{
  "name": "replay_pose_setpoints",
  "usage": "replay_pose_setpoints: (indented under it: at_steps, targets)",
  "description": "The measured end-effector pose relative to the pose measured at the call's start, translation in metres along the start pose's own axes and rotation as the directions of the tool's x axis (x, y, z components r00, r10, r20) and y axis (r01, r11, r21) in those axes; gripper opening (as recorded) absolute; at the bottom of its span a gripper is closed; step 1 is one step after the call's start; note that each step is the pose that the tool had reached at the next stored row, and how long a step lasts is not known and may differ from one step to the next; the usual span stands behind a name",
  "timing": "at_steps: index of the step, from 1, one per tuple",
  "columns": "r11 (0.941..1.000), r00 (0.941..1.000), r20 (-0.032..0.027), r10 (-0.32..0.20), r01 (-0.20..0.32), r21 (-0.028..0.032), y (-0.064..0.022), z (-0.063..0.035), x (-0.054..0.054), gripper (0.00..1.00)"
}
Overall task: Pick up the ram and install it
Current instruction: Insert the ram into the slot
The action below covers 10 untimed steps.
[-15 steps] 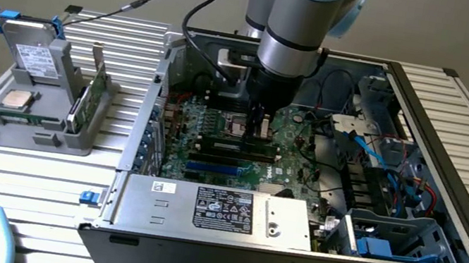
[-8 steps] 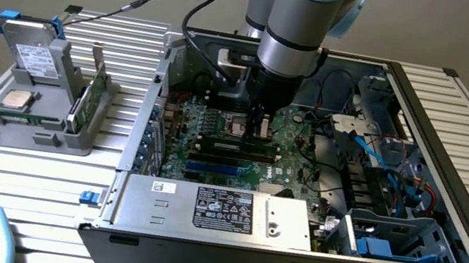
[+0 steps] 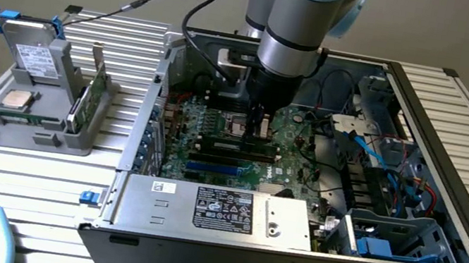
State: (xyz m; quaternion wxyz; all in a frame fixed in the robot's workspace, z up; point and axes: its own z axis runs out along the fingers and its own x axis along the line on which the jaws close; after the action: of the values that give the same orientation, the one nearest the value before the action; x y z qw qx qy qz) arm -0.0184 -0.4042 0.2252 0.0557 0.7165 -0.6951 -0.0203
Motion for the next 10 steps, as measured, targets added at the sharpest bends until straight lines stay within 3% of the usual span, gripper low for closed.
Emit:
replay_pose_setpoints:
  at_steps: [10]
  targets:
    - [1.0,1.0,-0.0008,0.0,0.0,0.0,0.0,0.0011,-0.0001,0.14]
